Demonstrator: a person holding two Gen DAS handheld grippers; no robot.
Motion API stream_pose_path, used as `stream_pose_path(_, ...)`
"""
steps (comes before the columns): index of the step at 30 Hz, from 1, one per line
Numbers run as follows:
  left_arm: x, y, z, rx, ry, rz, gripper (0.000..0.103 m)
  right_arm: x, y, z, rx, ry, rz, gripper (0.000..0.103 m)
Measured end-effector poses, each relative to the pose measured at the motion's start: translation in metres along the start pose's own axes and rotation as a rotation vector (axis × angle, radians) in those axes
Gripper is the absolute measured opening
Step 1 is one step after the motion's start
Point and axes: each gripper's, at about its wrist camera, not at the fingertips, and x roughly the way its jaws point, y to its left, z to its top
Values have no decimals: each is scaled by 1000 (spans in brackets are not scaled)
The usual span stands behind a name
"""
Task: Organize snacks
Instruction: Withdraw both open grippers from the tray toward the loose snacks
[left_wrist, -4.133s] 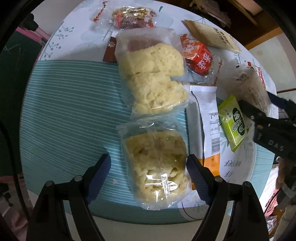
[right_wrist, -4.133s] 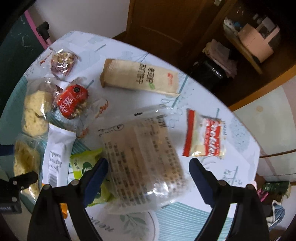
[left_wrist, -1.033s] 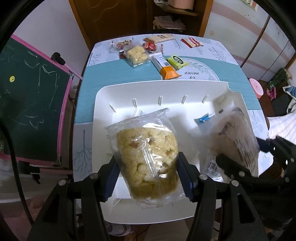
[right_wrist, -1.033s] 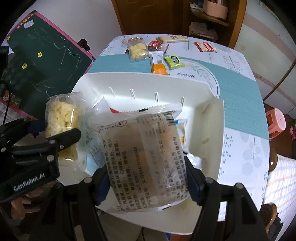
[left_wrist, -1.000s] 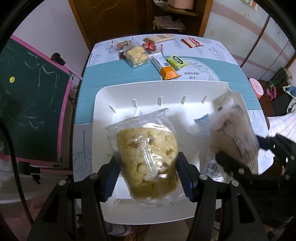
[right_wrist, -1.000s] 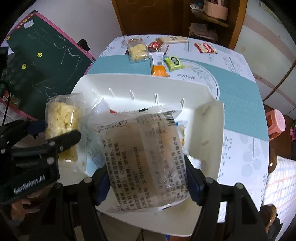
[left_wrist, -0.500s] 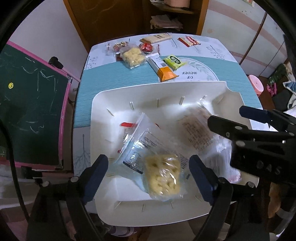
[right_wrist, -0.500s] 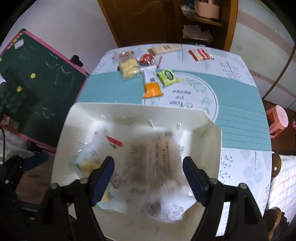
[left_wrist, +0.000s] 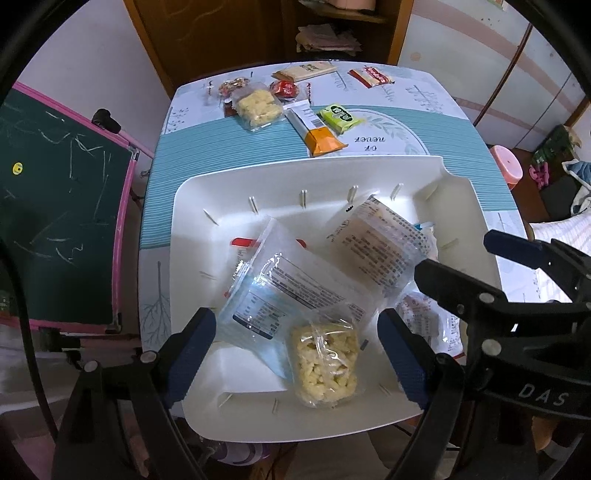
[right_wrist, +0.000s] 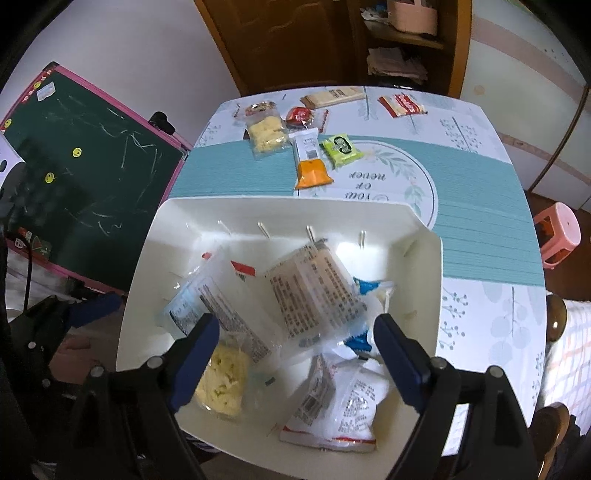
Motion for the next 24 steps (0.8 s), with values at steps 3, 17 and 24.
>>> stream_pose_path(3, -3, -3, -4, 8, -4, 3, 88, -2, -2, -5, 9, 5, 5, 86)
stream_pose_path(17, -40, 4, -8, 36, -82, 48, 88, -21, -1, -13, 19, -4, 30, 86)
stream_pose_path(24, -52, 10, 12, 56, -122, 67, 89, -38, -6, -2, 28, -47, 23, 86)
